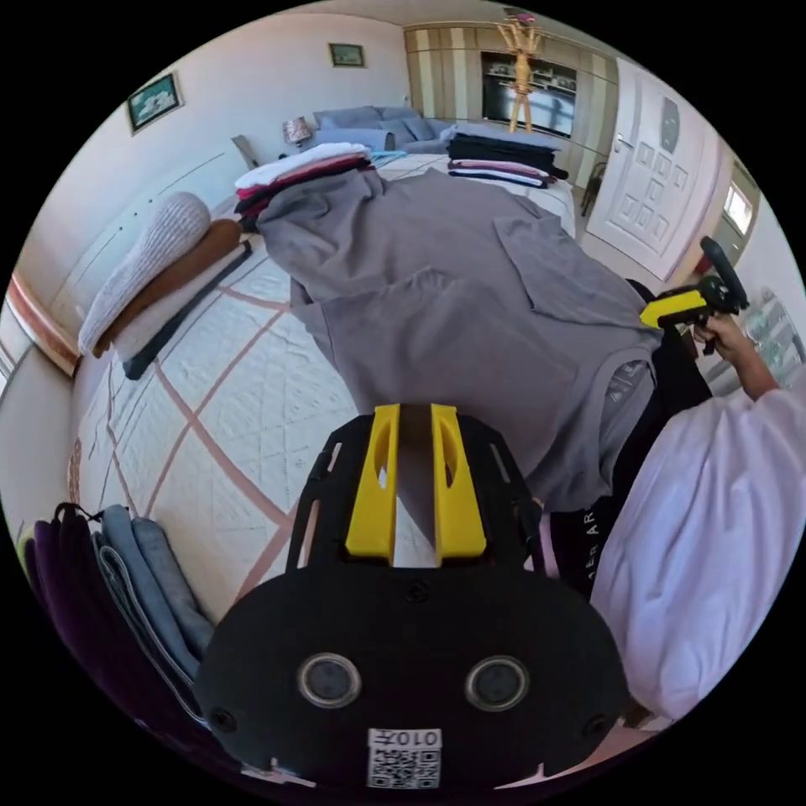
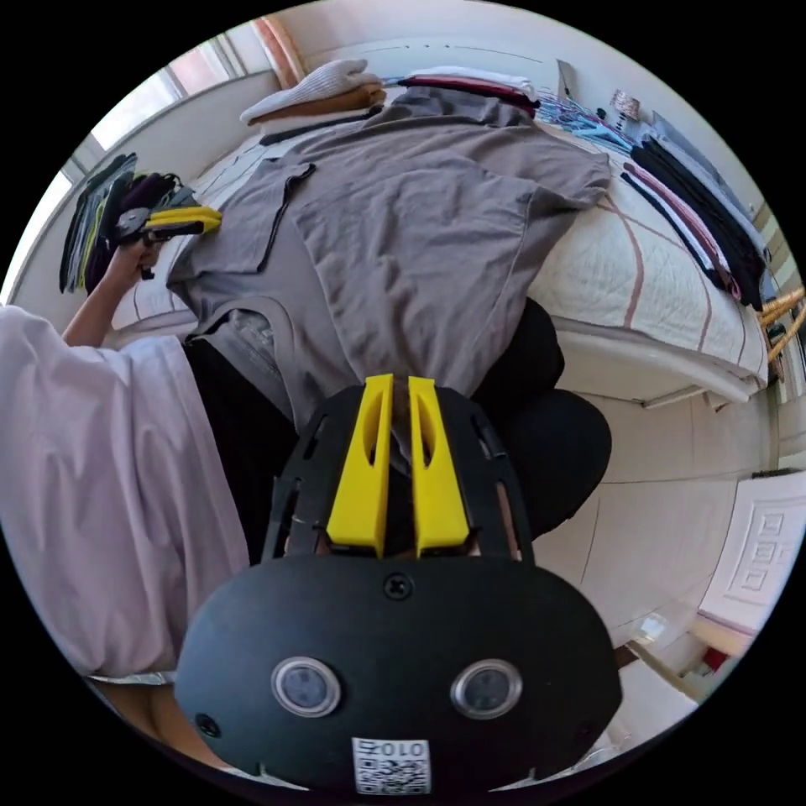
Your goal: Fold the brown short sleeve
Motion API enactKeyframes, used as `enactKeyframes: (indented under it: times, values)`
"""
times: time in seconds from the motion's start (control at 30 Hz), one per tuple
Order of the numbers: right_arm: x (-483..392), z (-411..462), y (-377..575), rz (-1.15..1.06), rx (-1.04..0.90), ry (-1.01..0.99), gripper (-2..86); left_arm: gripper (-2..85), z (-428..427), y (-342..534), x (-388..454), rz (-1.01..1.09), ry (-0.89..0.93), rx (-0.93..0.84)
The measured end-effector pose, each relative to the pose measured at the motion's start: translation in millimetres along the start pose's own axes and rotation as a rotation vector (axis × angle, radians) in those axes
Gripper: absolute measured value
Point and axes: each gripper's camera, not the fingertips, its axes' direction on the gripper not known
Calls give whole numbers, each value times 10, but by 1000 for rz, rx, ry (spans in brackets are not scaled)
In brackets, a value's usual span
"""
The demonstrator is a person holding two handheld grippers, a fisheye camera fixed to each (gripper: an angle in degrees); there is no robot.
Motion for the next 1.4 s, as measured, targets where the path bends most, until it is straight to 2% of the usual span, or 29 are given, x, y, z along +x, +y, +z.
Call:
enactKeyframes:
  times: [0.17, 0.23, 0.33, 0.43, 0.63, 0.77, 1.07, 1.27, 1.4]
  values:
    - [-503, -216, 221, -252, 125, 138, 122, 110, -259, 390, 715, 337, -70, 102]
    - [-698, -146, 322, -354, 87, 197, 133, 125, -192, 680, 1042, 480, -104, 48]
    - [-986, 94, 438, -458, -14, 264, 149, 140, -7, 1000, 1390, 591, -162, -35]
    - [-1264, 295, 500, -511, -19, 391, 161, 148, 150, 1228, 1731, 676, -260, -65]
    - [-1573, 666, 472, -522, -11, 521, 170, 152, 489, 1437, 2104, 745, -377, -81]
    - [-1749, 844, 495, -544, 3, 552, 163, 147, 635, 1485, 2249, 776, -382, -69]
    - [-1986, 1137, 565, -592, -14, 612, 128, 94, 860, 1514, 2341, 756, -477, -24]
    - [-1976, 1031, 649, -563, 52, 588, 61, 32, 699, 1288, 2118, 677, -393, 7]
    - [-1907, 872, 672, -521, 67, 490, 80, 12, 522, 1027, 1877, 630, -255, 8]
